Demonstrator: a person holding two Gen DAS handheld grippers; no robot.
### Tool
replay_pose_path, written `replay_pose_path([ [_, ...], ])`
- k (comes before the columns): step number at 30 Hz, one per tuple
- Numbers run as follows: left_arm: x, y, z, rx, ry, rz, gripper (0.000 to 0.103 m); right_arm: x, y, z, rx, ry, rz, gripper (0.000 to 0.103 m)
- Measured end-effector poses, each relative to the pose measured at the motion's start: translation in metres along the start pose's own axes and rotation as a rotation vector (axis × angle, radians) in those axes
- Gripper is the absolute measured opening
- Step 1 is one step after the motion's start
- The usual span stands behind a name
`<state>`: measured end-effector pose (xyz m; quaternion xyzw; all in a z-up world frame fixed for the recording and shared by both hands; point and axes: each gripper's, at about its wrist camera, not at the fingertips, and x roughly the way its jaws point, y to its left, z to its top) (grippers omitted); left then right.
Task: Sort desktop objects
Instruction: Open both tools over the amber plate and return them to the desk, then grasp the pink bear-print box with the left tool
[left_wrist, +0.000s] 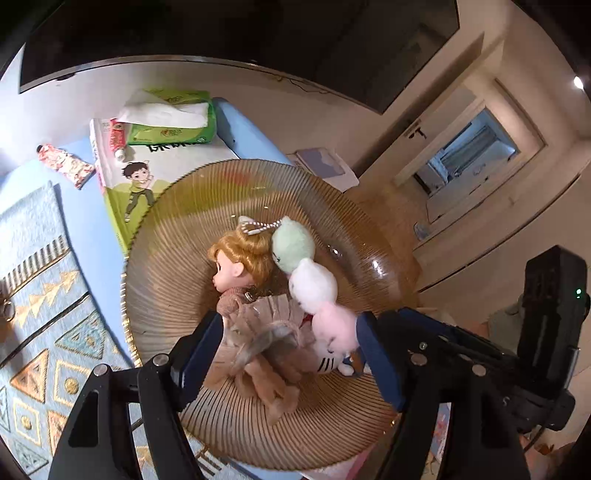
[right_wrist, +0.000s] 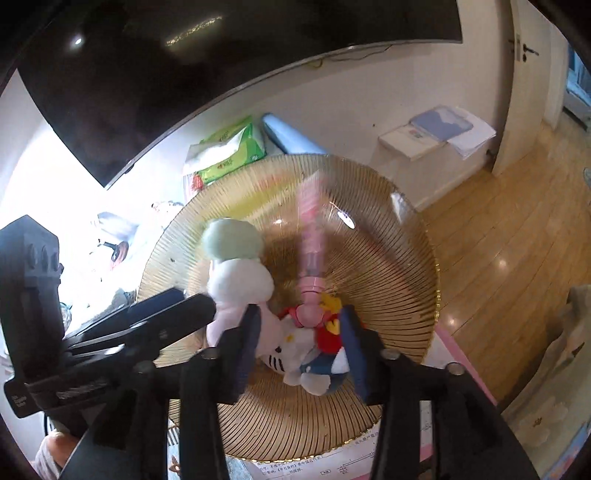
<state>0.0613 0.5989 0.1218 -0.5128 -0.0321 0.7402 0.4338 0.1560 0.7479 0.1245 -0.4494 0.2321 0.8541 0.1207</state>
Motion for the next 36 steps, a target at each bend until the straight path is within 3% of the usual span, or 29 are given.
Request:
replay_pose_path([
  [6,-0.041,0.024,-0.02,-0.055,-0.019,0.023,0.072,-0.014,0.019,-0.009,-0.001,-0.029,0.022,0.049],
  [11,-0.078,0.06,-0.047,-0.141,-0.03,0.081,0.072,-0.023,0.06,-0.021,-0.072,-0.05,0.048,0.055],
  [20,-0.161,0.147,-0.101,-0.307,-0.108,0.197,0.072,-0.001,0.166,-0.049,-0.202,0.049,0.181,0.055],
  [27,-0.219,0.217,-0.14,-0.429,-0.162,0.265,0.072,0.017,0.252,-0.08,-0.32,0.109,0.225,0.055],
  [36,-0.264,0.291,-0.16,-0.451,-0.193,0.361,0.072,0.043,0.318,-0.111,-0.362,0.167,0.24,0.055],
])
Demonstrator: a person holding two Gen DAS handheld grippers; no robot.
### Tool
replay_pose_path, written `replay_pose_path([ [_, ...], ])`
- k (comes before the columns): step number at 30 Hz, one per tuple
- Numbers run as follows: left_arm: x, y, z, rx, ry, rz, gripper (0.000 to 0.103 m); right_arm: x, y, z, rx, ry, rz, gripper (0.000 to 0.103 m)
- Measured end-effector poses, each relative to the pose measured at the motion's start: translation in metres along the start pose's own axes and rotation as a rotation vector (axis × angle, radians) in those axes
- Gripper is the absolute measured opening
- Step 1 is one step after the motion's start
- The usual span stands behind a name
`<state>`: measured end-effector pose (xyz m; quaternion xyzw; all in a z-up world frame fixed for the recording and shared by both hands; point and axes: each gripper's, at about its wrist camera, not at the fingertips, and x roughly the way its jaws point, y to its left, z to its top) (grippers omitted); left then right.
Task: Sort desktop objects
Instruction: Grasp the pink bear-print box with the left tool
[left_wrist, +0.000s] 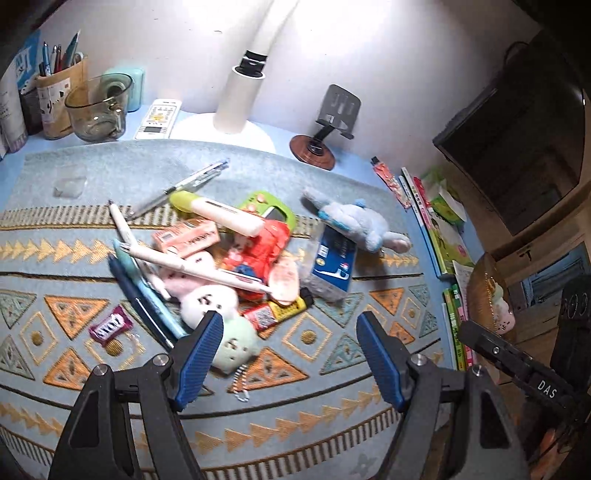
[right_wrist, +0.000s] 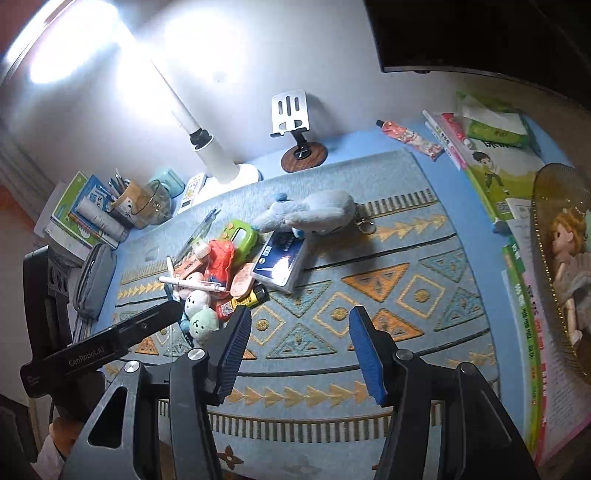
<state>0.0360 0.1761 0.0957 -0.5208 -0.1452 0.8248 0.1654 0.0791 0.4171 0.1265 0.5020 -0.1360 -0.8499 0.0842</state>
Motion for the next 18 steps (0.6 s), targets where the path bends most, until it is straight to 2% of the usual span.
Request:
replay_pose_path([
  [3,0.009,0.027,0.016,0.005,0.01,0.015,0.072,0.013,0.007,-0.001,0.038,0.014,-0.004,0.055],
  [7,0.024,0.057,0.037,0.0,0.04,-0.014,0.072,0.029,0.013,-0.004,0.093,0.03,-0.02,0.055],
  [12,0.053,0.076,0.056,0.039,0.108,-0.033,0.072,0.047,0.02,-0.007,0.145,0.054,-0.04,0.055],
  [18,0.077,0.083,0.065,0.085,0.141,-0.02,0.072,0.063,0.034,0.0,0.081,0.075,-0.115,0.055],
])
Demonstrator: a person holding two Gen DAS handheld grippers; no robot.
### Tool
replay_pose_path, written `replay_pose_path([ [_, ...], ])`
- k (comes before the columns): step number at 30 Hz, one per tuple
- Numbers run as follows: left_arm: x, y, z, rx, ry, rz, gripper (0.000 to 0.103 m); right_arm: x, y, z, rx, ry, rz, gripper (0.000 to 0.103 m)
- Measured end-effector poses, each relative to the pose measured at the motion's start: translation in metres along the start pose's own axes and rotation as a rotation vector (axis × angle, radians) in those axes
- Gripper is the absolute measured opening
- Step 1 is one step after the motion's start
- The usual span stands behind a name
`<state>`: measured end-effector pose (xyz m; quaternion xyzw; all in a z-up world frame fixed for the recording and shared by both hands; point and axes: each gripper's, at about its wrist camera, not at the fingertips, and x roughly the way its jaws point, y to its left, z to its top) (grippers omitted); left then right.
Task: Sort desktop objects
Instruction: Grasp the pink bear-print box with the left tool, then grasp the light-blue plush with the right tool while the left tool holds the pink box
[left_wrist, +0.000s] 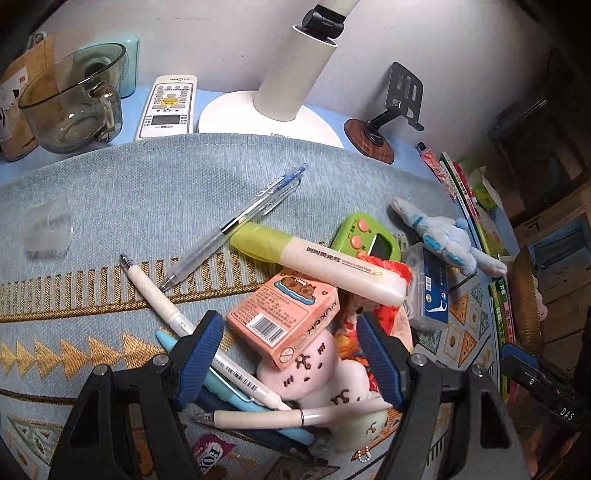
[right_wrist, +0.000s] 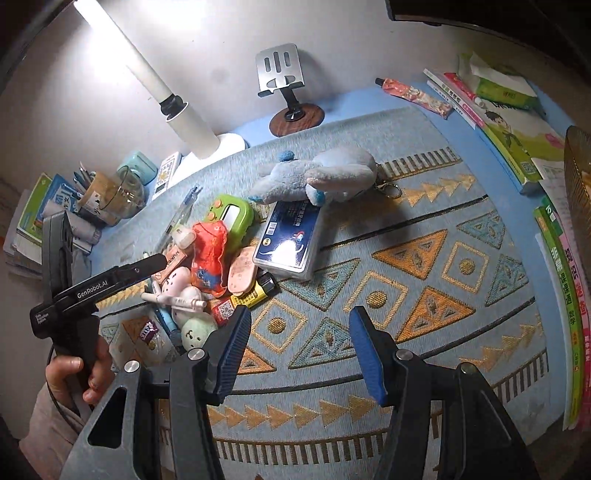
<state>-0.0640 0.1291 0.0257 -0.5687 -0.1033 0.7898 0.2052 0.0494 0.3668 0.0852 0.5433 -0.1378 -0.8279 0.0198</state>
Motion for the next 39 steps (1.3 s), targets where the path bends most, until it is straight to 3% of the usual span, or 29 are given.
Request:
replay_pose_path([
  [8,0.016,-0.004,0.007,0.049,0.008,0.009,0.072,0.009,0.009,-0.003,0.019,0.031,-0.016,0.056],
  [15,0.018,-0.009,0.006,0.089,-0.037,0.048,0.072,0.008,0.014,-0.011,0.02,0.041,-0.016,0.056],
  [19,0.017,-0.014,0.001,0.133,-0.049,0.085,0.065,0.008,0.007,-0.013,0.052,0.041,-0.018,0.056],
  [27,-0.009,-0.009,-0.012,0.09,-0.089,0.062,0.065,0.009,0.002,-0.014,0.059,0.037,-0.024,0.056],
  [35,-0.049,-0.022,-0.035,0.087,-0.115,0.035,0.065,0.018,-0.004,0.011,0.031,0.006,-0.019,0.056],
  [39,-0.053,-0.03,-0.049,0.108,-0.102,0.069,0.065,0.024,-0.012,0.036,0.053,-0.015,-0.007,0.056],
])
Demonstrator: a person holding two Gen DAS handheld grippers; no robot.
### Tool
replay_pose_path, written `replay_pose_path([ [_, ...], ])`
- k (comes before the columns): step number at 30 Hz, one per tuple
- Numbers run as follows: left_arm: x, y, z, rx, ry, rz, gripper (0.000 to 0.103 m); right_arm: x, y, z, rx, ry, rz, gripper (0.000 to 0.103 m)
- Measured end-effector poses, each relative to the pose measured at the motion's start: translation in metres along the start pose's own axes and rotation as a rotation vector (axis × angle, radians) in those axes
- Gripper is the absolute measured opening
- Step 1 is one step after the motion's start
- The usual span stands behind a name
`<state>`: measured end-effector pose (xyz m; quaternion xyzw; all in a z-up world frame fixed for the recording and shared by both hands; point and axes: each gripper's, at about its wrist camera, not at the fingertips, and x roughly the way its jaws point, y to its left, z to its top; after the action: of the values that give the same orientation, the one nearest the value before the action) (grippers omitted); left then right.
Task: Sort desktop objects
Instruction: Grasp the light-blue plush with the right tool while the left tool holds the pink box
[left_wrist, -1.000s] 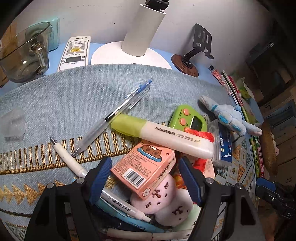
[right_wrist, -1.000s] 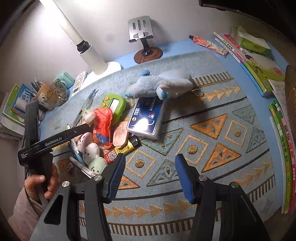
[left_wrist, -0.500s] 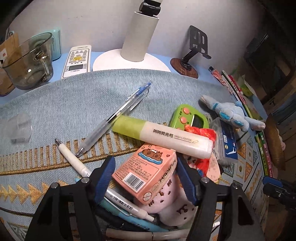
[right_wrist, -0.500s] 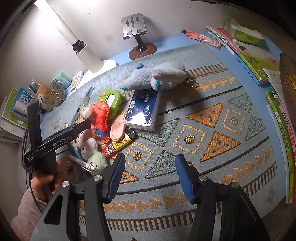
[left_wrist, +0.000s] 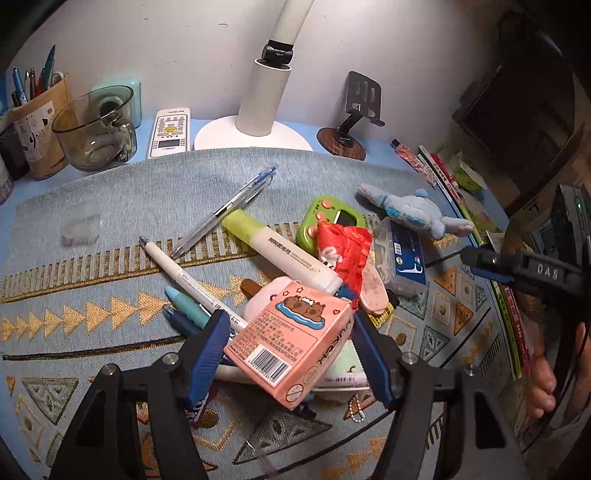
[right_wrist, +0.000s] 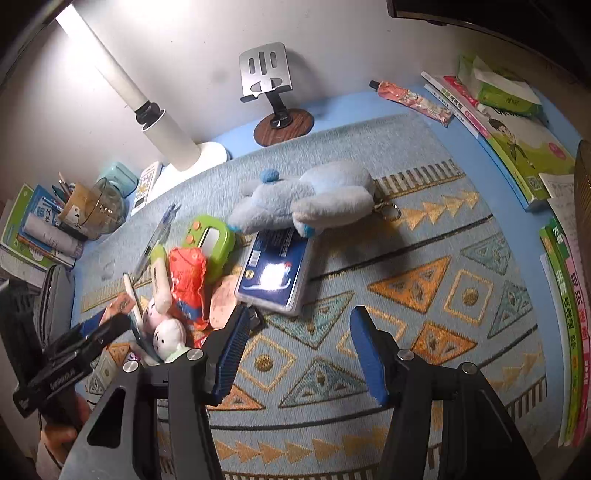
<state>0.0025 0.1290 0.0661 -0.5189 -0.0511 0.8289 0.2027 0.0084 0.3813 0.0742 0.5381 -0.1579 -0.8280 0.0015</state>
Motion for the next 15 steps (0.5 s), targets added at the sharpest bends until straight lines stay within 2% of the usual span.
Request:
replay_pose_path([
  [5,-0.002,-0.007,-0.01,0.005,0.015,-0.001,0.065,0.016,-0.02,0.027,0.181,0.017,0.135,0.056],
  [11,-0.006,-0.014,-0.007,0.027,0.005,0.012,0.065,0.038,-0.036,0.045,0.351,0.013,0.178,0.056],
  [15,-0.01,-0.011,-0.006,0.015,0.002,0.019,0.065,0.06,-0.049,0.05,0.469,0.03,0.25,0.059],
])
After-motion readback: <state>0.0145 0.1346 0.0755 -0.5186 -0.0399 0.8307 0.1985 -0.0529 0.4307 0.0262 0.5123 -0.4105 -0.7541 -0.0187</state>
